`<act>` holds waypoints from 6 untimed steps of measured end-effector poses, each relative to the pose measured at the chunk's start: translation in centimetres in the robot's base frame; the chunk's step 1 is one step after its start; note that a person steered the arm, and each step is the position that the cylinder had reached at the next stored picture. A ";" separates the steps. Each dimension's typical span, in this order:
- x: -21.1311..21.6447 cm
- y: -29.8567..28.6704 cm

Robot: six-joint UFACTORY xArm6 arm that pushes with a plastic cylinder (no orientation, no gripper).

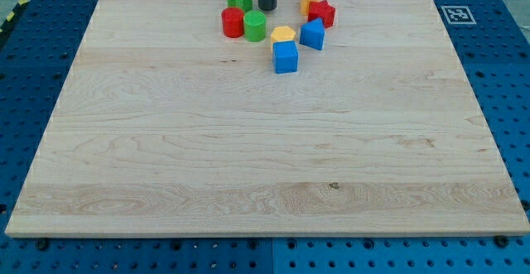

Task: Push the green star closer to the red circle

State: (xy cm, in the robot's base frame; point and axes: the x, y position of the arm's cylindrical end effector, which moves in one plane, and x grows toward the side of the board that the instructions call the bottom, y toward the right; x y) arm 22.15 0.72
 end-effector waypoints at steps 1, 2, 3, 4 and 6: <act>-2.4 0.3; -2.7 -4.1; -1.3 -10.5; -1.0 -12.2; -1.2 -4.4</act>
